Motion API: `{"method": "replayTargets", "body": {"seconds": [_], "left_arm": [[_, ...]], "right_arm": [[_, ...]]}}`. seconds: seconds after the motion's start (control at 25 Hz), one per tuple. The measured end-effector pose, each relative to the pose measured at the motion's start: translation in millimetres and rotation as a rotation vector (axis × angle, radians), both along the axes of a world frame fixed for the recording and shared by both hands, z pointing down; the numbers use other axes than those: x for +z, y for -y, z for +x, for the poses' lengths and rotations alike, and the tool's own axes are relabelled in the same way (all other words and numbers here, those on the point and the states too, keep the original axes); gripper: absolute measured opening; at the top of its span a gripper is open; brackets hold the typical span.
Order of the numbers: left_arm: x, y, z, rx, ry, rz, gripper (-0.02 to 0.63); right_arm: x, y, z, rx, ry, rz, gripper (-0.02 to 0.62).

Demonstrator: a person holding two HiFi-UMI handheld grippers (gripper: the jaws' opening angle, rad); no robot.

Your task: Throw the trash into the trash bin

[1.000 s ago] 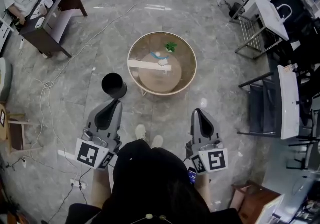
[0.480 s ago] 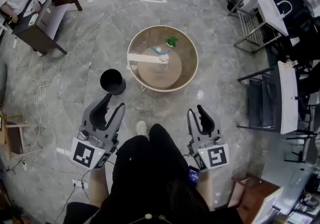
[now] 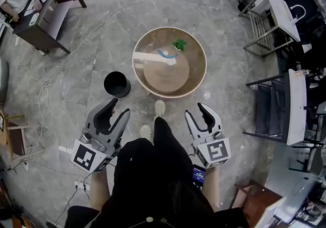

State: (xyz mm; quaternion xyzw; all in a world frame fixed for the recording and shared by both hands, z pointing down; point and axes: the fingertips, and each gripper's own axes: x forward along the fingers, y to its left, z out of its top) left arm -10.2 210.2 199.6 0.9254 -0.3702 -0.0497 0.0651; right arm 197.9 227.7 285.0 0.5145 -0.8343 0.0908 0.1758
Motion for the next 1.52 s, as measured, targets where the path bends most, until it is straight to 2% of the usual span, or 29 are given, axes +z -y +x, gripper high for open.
{"method": "replayTargets", "body": {"seconds": [0.16,0.32,0.56,0.68,0.8,0.96,1.08,1.28,1.52], "left_arm": [[5.4,29.6,15.1,0.017,0.023,0.0,0.16],[9.2,70.1,28.2,0.0,-0.018,-0.036,0.16],[18.8,111.6,25.6,-0.119,-0.023,-0.07,0.16],[30.9,119.3,9.5,-0.19,-0.035,-0.116,0.16],[46.0,125.8,-0.4,-0.247,-0.062,-0.173,0.16],[74.6,132.1,-6.8,-0.29,-0.039,-0.233,0.158],[102.5,138.1,-13.2,-0.321,-0.048,-0.333,0.158],[138.2,150.0,-25.3,-0.332,-0.06,-0.42,0.158],[192.6,136.0,-31.1,-0.337,-0.069,-0.558,0.158]], "right_arm": [[33.4,41.8,11.6,-0.094,-0.055,-0.08,0.193],[77.3,90.5,25.4,-0.21,-0.173,-0.174,0.21],[166.5,167.4,41.4,-0.427,-0.402,-0.295,0.236],[219.7,199.7,37.5,-0.562,-0.533,-0.339,0.239],[267.7,225.2,33.9,-0.642,-0.613,-0.374,0.244],[319.0,251.5,34.8,-0.694,-0.688,-0.412,0.253],[357.7,266.1,34.2,-0.703,-0.717,-0.445,0.25],[424.5,290.5,35.4,-0.731,-0.79,-0.513,0.247],[486.4,316.6,40.1,-0.761,-0.843,-0.565,0.256]]}}
